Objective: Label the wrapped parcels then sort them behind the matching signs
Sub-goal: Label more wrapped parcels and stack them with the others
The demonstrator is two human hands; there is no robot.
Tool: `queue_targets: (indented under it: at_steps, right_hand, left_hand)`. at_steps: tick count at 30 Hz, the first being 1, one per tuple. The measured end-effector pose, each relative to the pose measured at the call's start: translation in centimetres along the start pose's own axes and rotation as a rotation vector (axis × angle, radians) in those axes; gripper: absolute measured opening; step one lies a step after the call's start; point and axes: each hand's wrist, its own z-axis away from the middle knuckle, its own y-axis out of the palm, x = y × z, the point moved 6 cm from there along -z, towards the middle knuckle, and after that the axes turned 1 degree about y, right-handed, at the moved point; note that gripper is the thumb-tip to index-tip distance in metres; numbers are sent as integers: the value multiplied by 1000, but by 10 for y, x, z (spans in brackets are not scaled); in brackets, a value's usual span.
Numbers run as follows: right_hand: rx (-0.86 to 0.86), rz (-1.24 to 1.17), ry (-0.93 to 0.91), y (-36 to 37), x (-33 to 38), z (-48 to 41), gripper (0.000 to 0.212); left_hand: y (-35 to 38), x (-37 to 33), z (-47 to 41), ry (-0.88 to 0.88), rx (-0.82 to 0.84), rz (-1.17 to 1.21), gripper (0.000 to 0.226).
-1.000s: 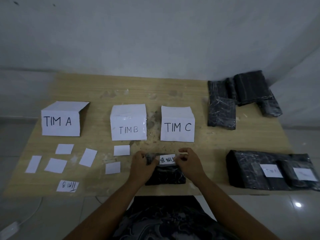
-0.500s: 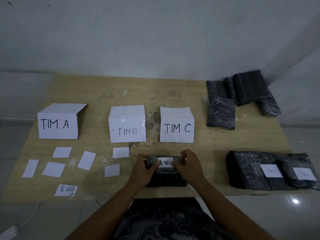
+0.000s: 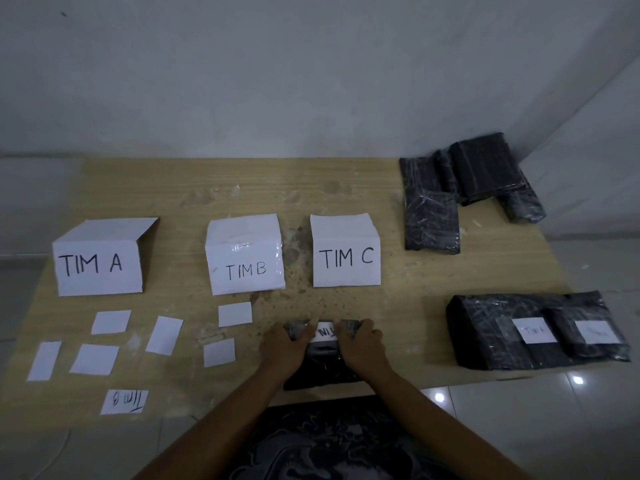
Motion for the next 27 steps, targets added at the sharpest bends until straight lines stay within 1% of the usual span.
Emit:
queue_targets:
  at_steps: [1,2,4,6,8,10,11,12,13,16,18,19,22,25,26,27]
  right_hand:
    - [-1,-5,-11,0,0,-1,60]
    - [-7,-17,-28,-2,0,-2,51]
    - [-17,-50,-43,-5,-1,-4,40]
    - [-14,-61,-12,-5,0,-6,38]
    - [5,-118,52,-2,1,-4,47]
    - [24,-159,94,3,3,0,68]
    - [29,-137,93,6,4,2,75]
    - [22,-107,81,7,4,3,76]
    - [1,-88,61,7,3,3,70]
    - [-74,-98,-9,-1,1,-1,34]
    - [-84,-110,-49,-10,-1,-2,22]
    - [-76,-111,-65,-14,0,-1,21]
    - [-66,-140,-102,-28,1,7,30]
    - [-70,-216,-154,-45,1,12,29]
    - [-77,-232,-176,-52,2,13,29]
    - [-88,-248,-195,-59,2,13,32]
  left_hand:
    - [2,4,-4,-1,9,-31,80]
    - [3,8,-6,-4,30,-58,82]
    - [5,11,-8,-39,69,-115,73]
    - [5,13,-10,-65,96,-122,70]
    - [5,14,-10,-104,123,-87,74]
    - [4,14,-9,-124,135,-64,77]
    - [4,11,-7,-124,136,-56,77]
    - [4,10,-6,-116,139,-51,76]
    - [3,7,-4,-111,143,-51,73]
    - [5,8,-4,-104,140,-50,66]
    - [5,7,-3,-104,137,-24,65]
    - [6,8,-2,-117,137,-3,65]
    - [5,4,0,-100,111,77,67]
    - [1,-22,8,2,83,206,43]
    - [1,-31,9,41,84,233,41]
    - [1,-42,11,74,91,259,45]
